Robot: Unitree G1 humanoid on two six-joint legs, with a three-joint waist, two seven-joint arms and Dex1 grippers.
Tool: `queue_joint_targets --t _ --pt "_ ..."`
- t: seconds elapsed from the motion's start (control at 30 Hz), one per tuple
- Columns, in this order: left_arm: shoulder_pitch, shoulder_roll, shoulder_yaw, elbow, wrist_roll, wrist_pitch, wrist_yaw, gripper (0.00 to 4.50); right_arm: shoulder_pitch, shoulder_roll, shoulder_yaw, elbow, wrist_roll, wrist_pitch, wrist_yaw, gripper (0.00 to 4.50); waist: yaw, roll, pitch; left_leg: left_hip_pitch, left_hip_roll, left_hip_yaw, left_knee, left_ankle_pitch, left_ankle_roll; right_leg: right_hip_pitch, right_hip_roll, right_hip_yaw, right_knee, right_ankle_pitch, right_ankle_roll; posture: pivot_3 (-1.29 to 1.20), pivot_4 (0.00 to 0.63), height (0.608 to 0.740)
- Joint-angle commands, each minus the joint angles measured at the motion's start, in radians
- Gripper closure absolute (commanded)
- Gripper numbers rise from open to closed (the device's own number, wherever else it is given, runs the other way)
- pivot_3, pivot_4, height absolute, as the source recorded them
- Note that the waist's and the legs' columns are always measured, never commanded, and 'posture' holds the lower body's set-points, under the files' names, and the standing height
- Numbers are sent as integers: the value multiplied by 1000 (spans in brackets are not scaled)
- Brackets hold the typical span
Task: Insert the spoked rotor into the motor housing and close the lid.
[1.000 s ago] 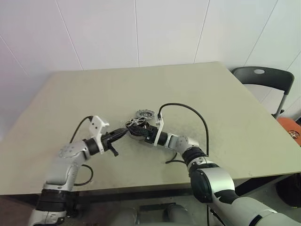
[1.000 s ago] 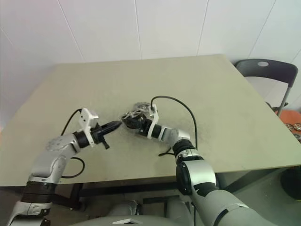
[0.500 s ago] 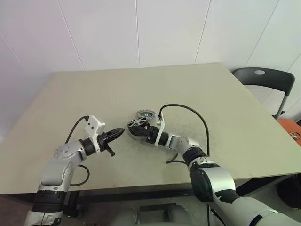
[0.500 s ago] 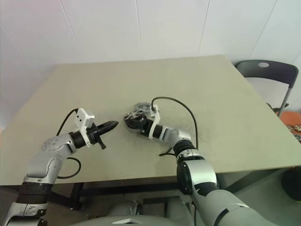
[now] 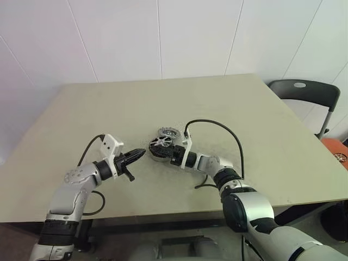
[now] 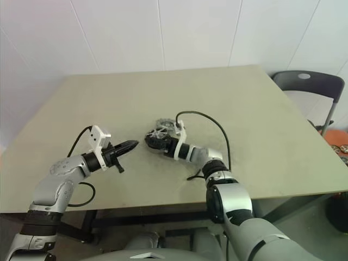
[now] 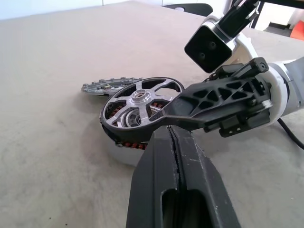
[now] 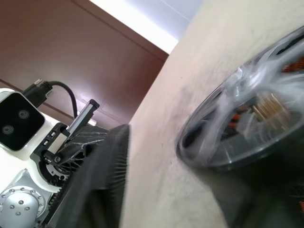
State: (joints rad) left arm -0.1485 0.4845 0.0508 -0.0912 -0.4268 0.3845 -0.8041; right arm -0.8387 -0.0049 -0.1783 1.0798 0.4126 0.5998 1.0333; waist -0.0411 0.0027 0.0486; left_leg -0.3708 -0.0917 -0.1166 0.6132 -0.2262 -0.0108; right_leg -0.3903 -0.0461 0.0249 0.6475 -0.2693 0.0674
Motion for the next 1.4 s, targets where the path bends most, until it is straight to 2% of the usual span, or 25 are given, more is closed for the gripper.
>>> queue_joint_targets --t 0.03,0.23,0.4,0.73,0.77,0.8,1.0,1.27,1.4 --pt "-10 2 5 -31 -6 -8 -1 4500 19 -49 16 -47 -13 82 3 1887 1 0 0 -1 0 0 0 0 0 0 0 0 0 0 0 0 0 740" --pt "-16 -13 -10 -17 3 -14 0 4500 64 -109 55 -258 21 262 21 1887 4 0 0 -6 0 0 -2 0 0 -3 -1 0 -1 2 -2 0 0 740" --pt "-22 -23 -21 -8 7 -19 2 4500 71 -136 44 -414 73 381 -5 1887 -1 0 0 -16 0 0 -2 1 2 -14 0 0 1 4 1 0 0 740" --pt "-26 -37 -28 1 14 -28 8 4500 62 -53 51 -432 96 348 -74 1887 -1 0 0 -18 0 1 -2 1 2 -17 0 0 1 4 1 0 0 740" --pt "-25 -37 -27 0 15 -28 9 4500 62 -43 47 -427 98 340 -80 2278 -1 0 0 -18 0 1 -1 1 2 -17 0 0 1 4 1 0 0 740" --pt "-24 -37 -26 -1 15 -28 9 4500 63 -36 44 -428 101 337 -85 2443 -1 0 0 -18 0 1 -1 1 2 -17 0 0 1 4 1 0 0 740" --pt "-23 -34 -23 -5 16 -26 9 4500 77 -25 40 -431 109 319 -96 4280 0 0 0 -18 0 1 -1 1 2 -16 0 0 1 4 1 0 0 740" --pt "-24 -11 11 11 9 -25 -6 4500 71 -16 1 -460 187 281 -35 4276 -2 0 0 -18 0 1 -1 1 2 -16 0 0 1 4 1 0 0 740" --pt "-19 -8 10 2 7 -21 -5 4500 35 12 -9 -391 182 204 -27 4276 -3 0 0 -18 0 1 -1 1 2 -16 0 0 2 4 1 0 0 740"
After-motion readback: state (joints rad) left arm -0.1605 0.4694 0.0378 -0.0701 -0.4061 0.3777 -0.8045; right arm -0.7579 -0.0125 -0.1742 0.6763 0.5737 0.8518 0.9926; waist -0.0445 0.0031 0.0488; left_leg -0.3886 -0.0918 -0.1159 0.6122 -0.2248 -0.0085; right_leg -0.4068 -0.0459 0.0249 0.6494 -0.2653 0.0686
